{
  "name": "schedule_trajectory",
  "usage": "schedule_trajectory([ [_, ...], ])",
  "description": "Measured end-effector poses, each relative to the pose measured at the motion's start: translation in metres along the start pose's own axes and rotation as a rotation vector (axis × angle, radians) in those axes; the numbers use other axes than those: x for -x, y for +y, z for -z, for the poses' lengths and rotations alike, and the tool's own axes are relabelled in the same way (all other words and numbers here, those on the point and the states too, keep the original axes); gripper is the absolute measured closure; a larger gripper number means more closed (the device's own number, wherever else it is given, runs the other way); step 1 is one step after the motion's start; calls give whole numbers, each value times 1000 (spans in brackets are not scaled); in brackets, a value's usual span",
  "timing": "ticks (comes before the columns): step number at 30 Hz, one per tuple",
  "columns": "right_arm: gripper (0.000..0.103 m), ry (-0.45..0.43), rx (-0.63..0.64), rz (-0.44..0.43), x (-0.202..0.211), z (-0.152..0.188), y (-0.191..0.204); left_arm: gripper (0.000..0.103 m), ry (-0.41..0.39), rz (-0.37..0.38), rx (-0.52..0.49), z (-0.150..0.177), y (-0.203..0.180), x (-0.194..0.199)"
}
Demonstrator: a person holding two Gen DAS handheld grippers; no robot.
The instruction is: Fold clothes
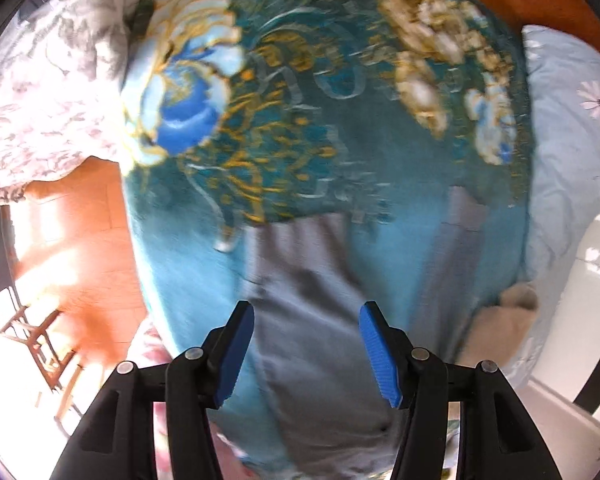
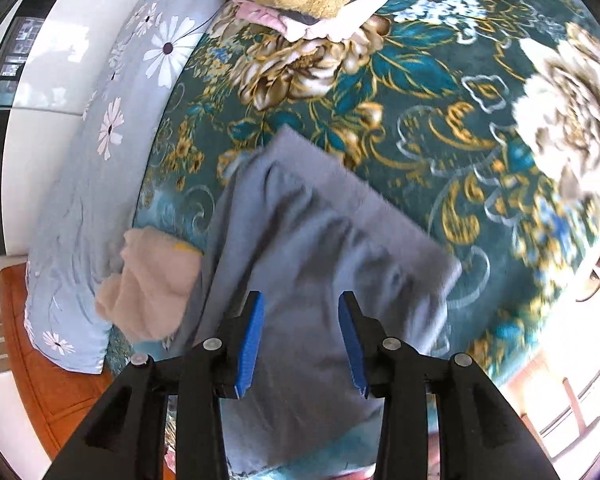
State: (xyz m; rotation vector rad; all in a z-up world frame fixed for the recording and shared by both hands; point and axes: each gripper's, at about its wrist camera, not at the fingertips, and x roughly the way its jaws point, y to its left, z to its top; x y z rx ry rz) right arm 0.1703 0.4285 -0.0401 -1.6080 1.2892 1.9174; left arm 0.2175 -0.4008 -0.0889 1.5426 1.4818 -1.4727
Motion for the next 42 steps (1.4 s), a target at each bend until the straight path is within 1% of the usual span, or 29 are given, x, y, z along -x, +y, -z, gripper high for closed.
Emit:
schedule_trajectory([
  [3, 63, -15, 42, 26, 12, 24, 15, 44, 60, -34, -13, -11, 19, -33],
  [7, 63, -24, 108, 61, 23, 57, 33, 44, 100, -65, -73, -18, 21, -66],
  [9, 63, -25, 134, 76, 29, 72, 38, 46, 131, -49, -61, -21, 21, -81],
  [11, 63, -29, 149, 92, 35, 83, 40, 48, 128, -45, -50, -24, 20, -89],
  [13, 63, -41, 156, 95, 42, 91, 39, 60, 124, -46, -47, -27, 17, -95],
  [15, 63, -55, 149, 102, 50, 96, 35, 88, 126, -52, -52, -30, 12, -100],
  [17, 63, -66, 129, 110, 56, 97, 27, 95, 116, -60, -64, -31, 6, -100],
  [21, 63, -71, 69, 117, 59, 99, 4, 97, 77, -87, -97, -27, -7, -91],
  [23, 63, -51, 42, 123, 53, 100, -11, 97, 62, -99, -97, -24, -14, -86],
  [27, 63, -17, -11, 125, 38, 95, -39, 97, 29, -146, -120, -14, -34, -76],
  [30, 63, 14, -66, 112, 20, 84, -62, 97, 2, -161, -139, -3, -50, -64],
  [34, 63, 56, -172, 88, -14, 61, -92, 97, -43, -168, -170, 10, -70, -43],
  [39, 63, 90, -270, 55, -57, 32, -118, 97, -94, -169, -152, 12, -85, -18],
  [42, 63, 106, -286, 68, -80, 16, -129, 97, -115, -171, -152, 21, -92, -12],
])
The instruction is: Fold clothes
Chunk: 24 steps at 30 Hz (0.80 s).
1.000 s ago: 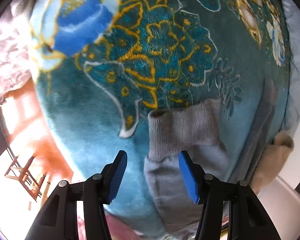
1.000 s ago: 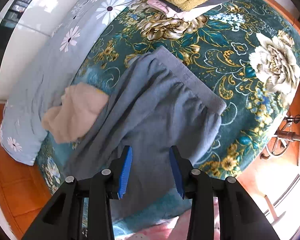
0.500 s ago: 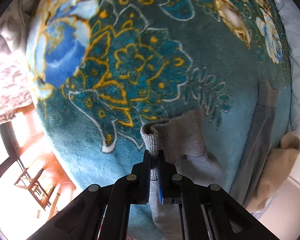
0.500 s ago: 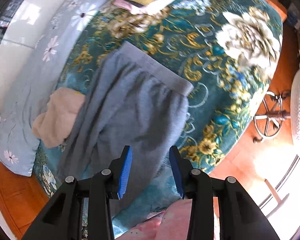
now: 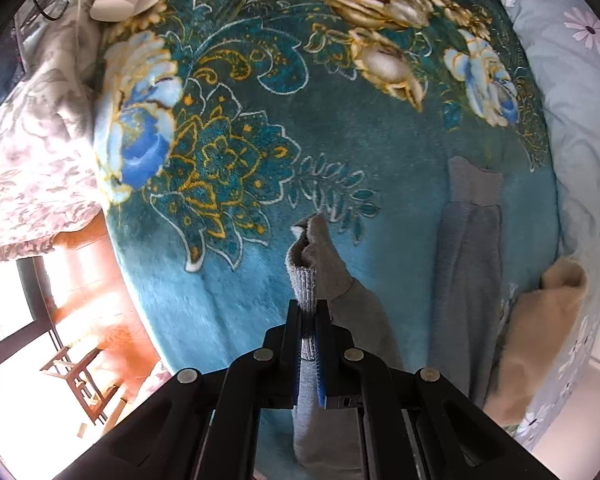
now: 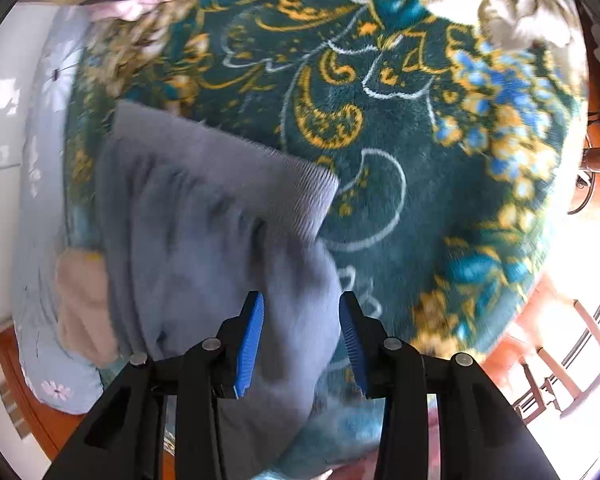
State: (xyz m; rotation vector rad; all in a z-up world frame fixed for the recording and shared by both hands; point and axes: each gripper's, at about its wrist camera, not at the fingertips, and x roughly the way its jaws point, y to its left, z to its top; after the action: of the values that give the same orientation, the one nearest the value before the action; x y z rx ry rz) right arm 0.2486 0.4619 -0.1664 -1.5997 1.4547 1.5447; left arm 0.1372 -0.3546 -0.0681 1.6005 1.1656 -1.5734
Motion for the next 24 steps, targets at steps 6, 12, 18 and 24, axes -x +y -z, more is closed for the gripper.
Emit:
schedule_trajectory([
  [6, 63, 28, 2, 26, -20, -17, -1, 97, -28, 2, 30, 13, -10, 17],
  [12, 92, 44, -3, 51, -19, -17, 11, 97, -44, 17, 51, 13, -13, 29],
  [18, 95, 17, -7, 70, 16, -17, 15, 97, -29, 10, 145, -1, 4, 35],
  [24, 96, -36, 35, 6, 77, -22, 65, 97, 24, 37, 191, -31, -32, 45],
])
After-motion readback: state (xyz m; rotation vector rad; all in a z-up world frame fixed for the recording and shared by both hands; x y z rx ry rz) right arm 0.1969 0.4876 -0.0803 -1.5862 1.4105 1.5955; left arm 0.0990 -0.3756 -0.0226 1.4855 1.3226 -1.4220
